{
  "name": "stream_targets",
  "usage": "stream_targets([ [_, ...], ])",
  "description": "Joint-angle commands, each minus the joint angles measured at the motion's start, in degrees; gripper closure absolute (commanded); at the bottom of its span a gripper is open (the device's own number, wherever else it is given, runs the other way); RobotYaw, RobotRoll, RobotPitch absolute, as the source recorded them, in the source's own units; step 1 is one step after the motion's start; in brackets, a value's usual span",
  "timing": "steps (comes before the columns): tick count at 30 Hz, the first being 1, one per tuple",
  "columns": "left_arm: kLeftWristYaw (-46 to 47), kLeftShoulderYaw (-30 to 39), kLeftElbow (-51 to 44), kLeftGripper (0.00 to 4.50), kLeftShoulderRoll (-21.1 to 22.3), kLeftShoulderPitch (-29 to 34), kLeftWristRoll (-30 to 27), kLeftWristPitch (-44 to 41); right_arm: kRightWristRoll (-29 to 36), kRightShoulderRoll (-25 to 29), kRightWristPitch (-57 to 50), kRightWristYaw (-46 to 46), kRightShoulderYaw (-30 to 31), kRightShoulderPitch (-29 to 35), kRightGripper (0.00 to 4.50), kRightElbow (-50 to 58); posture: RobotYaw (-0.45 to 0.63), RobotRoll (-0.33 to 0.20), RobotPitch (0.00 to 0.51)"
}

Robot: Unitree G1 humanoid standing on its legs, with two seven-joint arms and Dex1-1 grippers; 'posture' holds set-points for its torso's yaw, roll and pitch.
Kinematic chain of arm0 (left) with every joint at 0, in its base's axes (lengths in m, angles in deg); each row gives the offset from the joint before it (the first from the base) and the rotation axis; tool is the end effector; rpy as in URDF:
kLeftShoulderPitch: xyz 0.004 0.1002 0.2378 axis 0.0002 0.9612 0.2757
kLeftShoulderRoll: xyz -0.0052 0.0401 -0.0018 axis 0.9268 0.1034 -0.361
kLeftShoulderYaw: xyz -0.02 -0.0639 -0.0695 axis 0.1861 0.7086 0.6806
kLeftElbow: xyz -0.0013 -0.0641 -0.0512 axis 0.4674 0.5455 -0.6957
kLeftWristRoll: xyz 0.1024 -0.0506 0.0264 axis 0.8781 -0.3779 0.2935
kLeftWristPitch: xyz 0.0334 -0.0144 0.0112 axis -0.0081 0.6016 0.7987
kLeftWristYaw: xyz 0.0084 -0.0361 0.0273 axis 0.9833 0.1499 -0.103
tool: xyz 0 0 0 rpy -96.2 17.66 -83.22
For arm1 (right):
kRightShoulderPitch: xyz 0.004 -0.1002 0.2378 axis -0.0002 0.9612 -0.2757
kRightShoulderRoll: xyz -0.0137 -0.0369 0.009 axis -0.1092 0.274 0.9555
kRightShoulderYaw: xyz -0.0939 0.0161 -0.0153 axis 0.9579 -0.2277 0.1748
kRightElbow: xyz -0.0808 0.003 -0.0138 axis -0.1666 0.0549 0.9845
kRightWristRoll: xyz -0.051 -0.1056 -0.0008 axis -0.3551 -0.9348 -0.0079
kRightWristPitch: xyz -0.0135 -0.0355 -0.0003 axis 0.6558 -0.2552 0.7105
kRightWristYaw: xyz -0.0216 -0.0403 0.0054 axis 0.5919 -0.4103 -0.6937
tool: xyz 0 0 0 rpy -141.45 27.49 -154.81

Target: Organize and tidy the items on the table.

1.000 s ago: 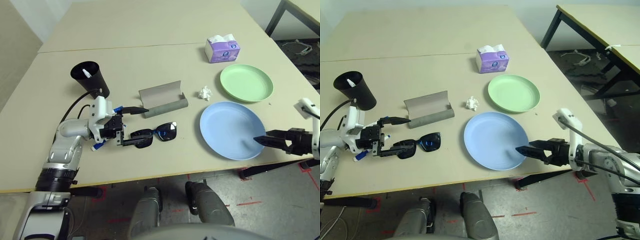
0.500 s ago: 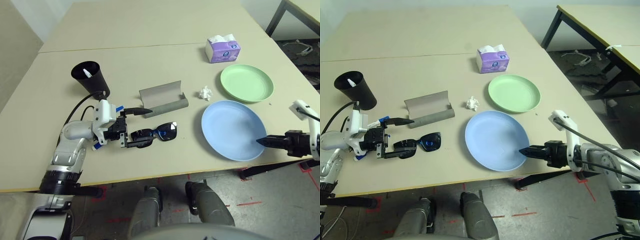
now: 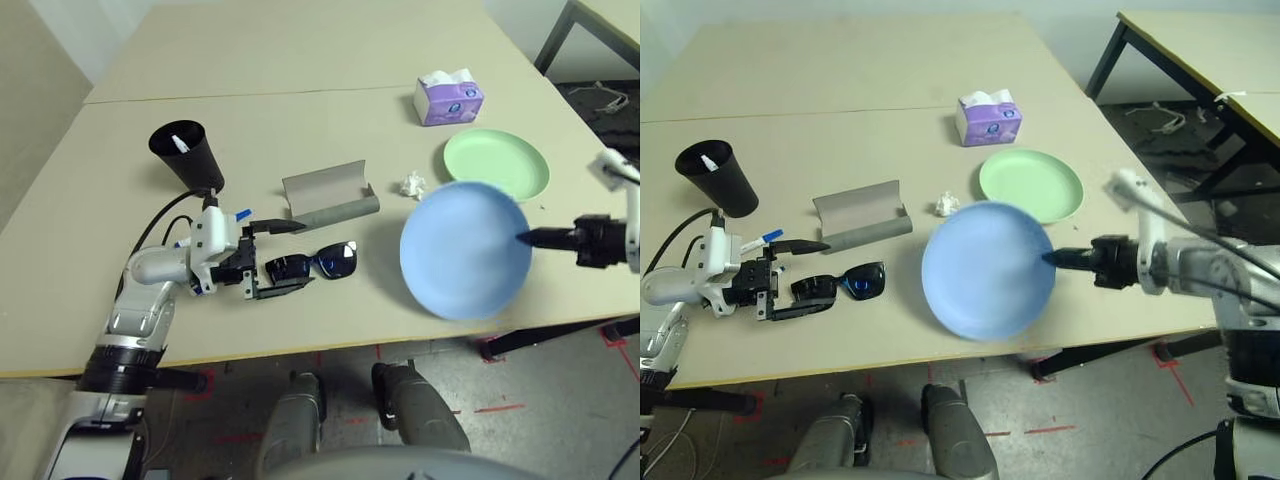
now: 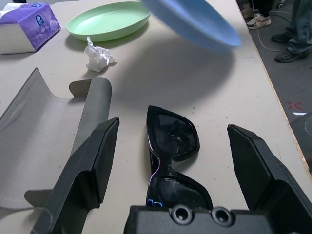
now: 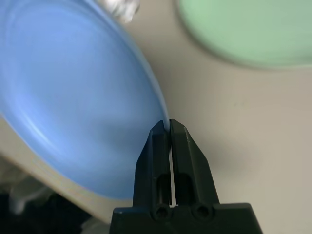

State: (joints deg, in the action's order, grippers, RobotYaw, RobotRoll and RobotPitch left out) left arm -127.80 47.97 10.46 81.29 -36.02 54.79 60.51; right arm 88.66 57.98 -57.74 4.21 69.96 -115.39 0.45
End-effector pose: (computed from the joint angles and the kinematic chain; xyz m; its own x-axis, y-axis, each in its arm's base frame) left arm 0.2593 0.2525 0.1399 0.2985 -0.9422 -0.1522 0.8974 0.2228 0.3809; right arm 0.2582 -0.3165 0.2325 0.6335 0.5362 -0.5579 -0.4909 0.8358 0.2458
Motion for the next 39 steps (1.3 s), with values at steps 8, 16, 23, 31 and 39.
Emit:
stream_targets([
  [8, 0.3, -0.9, 0.5, 0.00, 0.4, 2.2, 2.0, 2.7, -4.5, -11.5, 3.7, -22.2, -12.9, -16.9, 4.48, -19.1, -0.20, 0.000, 0.176],
  [16, 1.1, -0.8, -0.3, 0.00, 0.6, 2.8, 2.0, 3.0, -9.4, -13.0, 15.6, -33.3, -16.9, -22.1, 4.48, -31.3, -0.19, 0.000, 0.176],
  [23, 1.4, -0.9, -1.1, 0.00, 1.3, 4.0, 2.3, 3.4, -11.3, -11.9, 15.9, -33.6, -15.7, -21.6, 4.48, -33.9, -0.19, 0.000, 0.178],
  [31, 1.6, -1.7, -1.0, 0.00, 1.0, 4.4, 2.8, 4.0, -10.7, -11.9, 10.0, -32.8, -15.6, -21.3, 4.48, -31.8, -0.20, 0.000, 0.183],
  [39, 2.2, -2.1, -1.0, 0.00, 0.6, 4.1, 2.8, 4.0, -11.1, -11.1, 4.5, -29.8, -13.4, -20.3, 4.48, -29.4, -0.20, 0.000, 0.185],
])
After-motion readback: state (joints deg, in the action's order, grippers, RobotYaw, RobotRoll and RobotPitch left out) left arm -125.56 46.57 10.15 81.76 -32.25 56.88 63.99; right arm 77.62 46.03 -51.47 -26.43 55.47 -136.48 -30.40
